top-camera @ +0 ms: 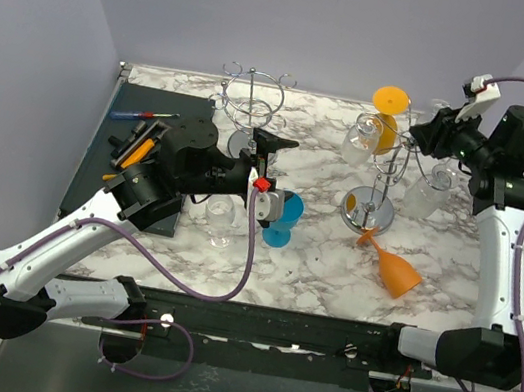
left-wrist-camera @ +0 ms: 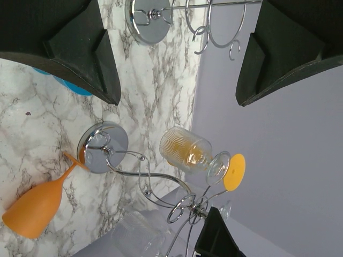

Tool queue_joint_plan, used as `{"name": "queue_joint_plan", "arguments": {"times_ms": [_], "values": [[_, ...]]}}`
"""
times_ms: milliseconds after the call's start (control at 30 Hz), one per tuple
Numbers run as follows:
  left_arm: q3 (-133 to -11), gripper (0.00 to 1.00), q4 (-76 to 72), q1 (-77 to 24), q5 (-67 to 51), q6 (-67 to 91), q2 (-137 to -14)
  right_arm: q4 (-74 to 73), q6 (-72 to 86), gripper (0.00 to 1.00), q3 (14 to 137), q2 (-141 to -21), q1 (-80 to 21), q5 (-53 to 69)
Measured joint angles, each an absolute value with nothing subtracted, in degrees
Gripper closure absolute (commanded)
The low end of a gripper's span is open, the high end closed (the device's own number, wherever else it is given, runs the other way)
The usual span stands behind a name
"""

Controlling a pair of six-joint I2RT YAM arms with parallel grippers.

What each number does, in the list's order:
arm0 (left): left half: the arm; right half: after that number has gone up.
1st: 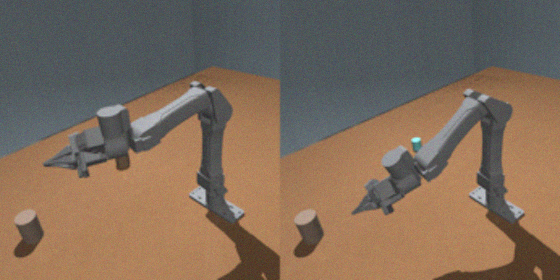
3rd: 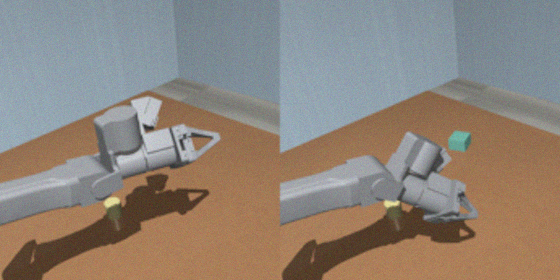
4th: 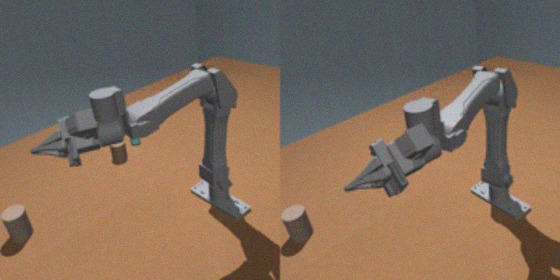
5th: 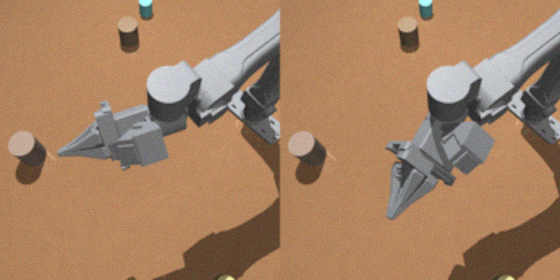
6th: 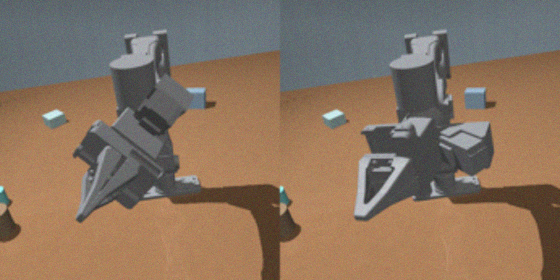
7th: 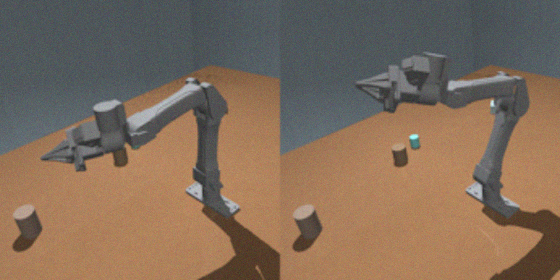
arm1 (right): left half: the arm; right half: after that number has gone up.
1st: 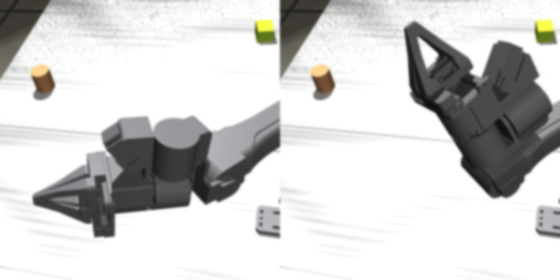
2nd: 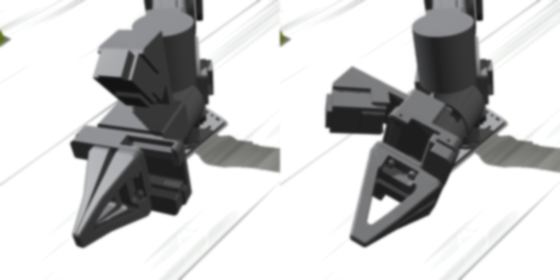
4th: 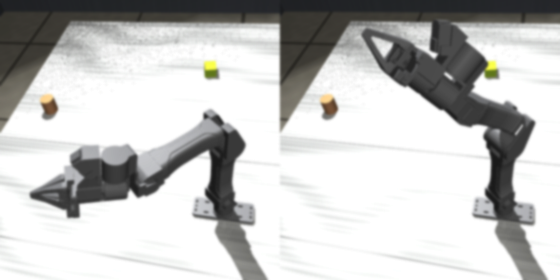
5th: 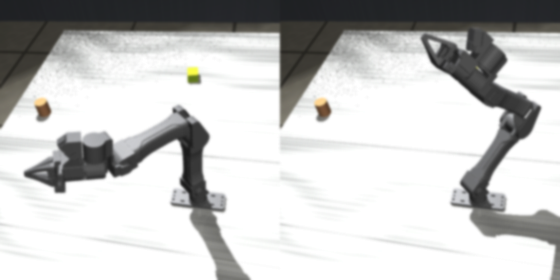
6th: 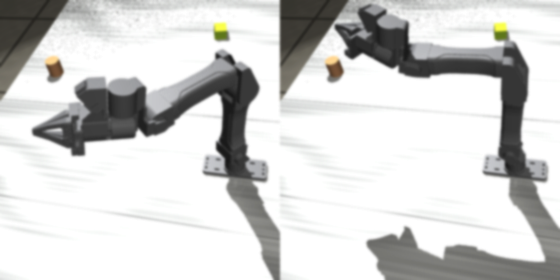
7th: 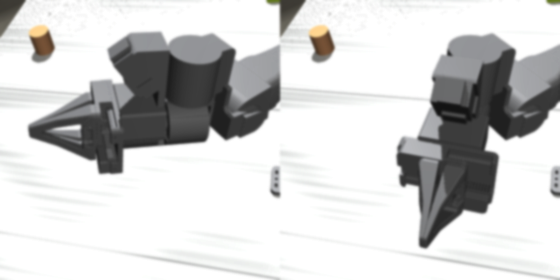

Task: Place the wine glass upside down on the wine glass rack
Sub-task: Adjust the wine rack at the center of the board.

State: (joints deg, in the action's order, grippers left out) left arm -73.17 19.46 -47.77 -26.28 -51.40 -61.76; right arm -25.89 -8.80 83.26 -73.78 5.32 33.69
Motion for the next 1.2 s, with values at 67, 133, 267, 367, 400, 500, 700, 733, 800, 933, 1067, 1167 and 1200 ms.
{"name": "queue_joint_plan", "arguments": {"times_ms": [67,133,267,367,400,500,700,733,800,933,1067,1167,1200], "values": [[-73.2,0.04,19.5,-47.8,-26.3,-51.4,-61.8,-25.9,-8.7,0.72,83.1,-74.3,5.3,33.7],[-73.2,0.04,19.5,-47.8,-26.3,-51.5,-61.8,-25.9,-8.4,0.77,82.7,-74.6,5.3,33.8],[-73.2,0.04,19.5,-47.8,-26.3,-51.5,-61.8,-25.6,-8.5,0.98,81.9,-74.6,5.1,34.2],[-73.2,0.04,19.5,-47.8,-26.3,-51.5,-61.8,-24.0,-9.6,1.00,81.3,-74.6,5.1,34.1],[-73.2,0.04,19.5,-47.8,-26.3,-51.5,-61.8,-23.1,-9.7,1.00,80.9,-74.5,5.1,34.2],[-73.2,0.04,19.5,-47.8,-26.3,-51.7,-61.8,-20.3,-9.3,1.00,79.2,-73.8,5.1,34.4],[-73.2,0.04,19.5,-47.8,-26.3,-51.9,-61.8,-15.0,-8.5,1.00,75.1,-71.6,5.0,34.9],[-73.2,0.04,19.5,-47.8,-26.3,-52.0,-61.8,-14.2,-8.4,1.00,74.7,-71.4,5.0,35.0],[-73.2,0.04,19.4,-47.8,-26.3,-52.0,-61.8,-12.2,-8.3,1.00,73.5,-70.9,5.0,35.1],[-73.2,0.04,19.4,-47.8,-26.3,-52.0,-61.9,-9.8,-7.8,1.00,72.5,-70.6,5.0,35.3],[-73.2,0.04,19.4,-47.8,-26.3,-52.0,-62.0,-9.4,-7.5,0.99,72.5,-70.7,5.0,35.3],[-73.2,0.04,19.4,-47.8,-26.3,-52.1,-61.9,-8.8,-7.4,0.99,72.5,-70.9,5.0,35.3],[-73.2,0.04,19.4,-47.8,-26.3,-52.1,-61.9,-8.6,-7.3,1.00,72.4,-71.0,5.0,35.3]]}}
